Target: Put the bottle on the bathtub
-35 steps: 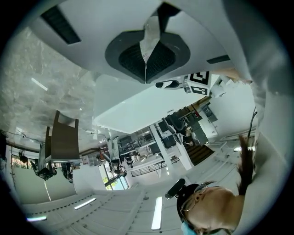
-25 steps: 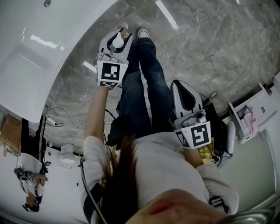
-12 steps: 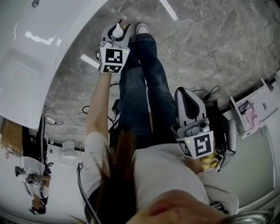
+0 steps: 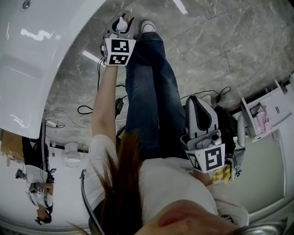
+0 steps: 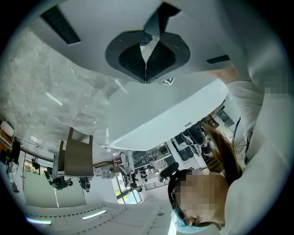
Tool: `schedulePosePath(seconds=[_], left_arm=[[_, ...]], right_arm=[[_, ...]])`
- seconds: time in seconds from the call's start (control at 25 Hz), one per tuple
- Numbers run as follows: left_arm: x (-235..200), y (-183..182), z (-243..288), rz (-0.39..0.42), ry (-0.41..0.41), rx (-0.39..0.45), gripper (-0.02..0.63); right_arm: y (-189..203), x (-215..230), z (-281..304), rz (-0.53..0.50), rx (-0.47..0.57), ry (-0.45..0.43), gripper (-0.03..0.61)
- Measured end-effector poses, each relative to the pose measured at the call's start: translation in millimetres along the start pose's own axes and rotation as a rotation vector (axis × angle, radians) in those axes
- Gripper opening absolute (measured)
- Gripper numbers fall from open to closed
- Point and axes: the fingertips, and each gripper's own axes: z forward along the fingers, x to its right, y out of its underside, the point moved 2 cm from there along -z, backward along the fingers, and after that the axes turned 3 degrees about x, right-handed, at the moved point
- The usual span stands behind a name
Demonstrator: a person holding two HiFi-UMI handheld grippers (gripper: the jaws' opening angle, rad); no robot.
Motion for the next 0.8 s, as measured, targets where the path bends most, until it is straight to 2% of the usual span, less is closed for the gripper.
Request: schedulePosePath(seconds=[0.4,0.8], left_arm=[[-12.8,34.3,53.5,-0.042,-0.043,-0.053,0.138],[-16.4,56.7,90.6,-0.064,-0.07,-0.071,0.138]], right_arm=[[0.1,34.2,16.6,-0.016,0.009,0.06,0.014],[8.4,56.3,30.7,-0.023,0.008,0.072,0.014]])
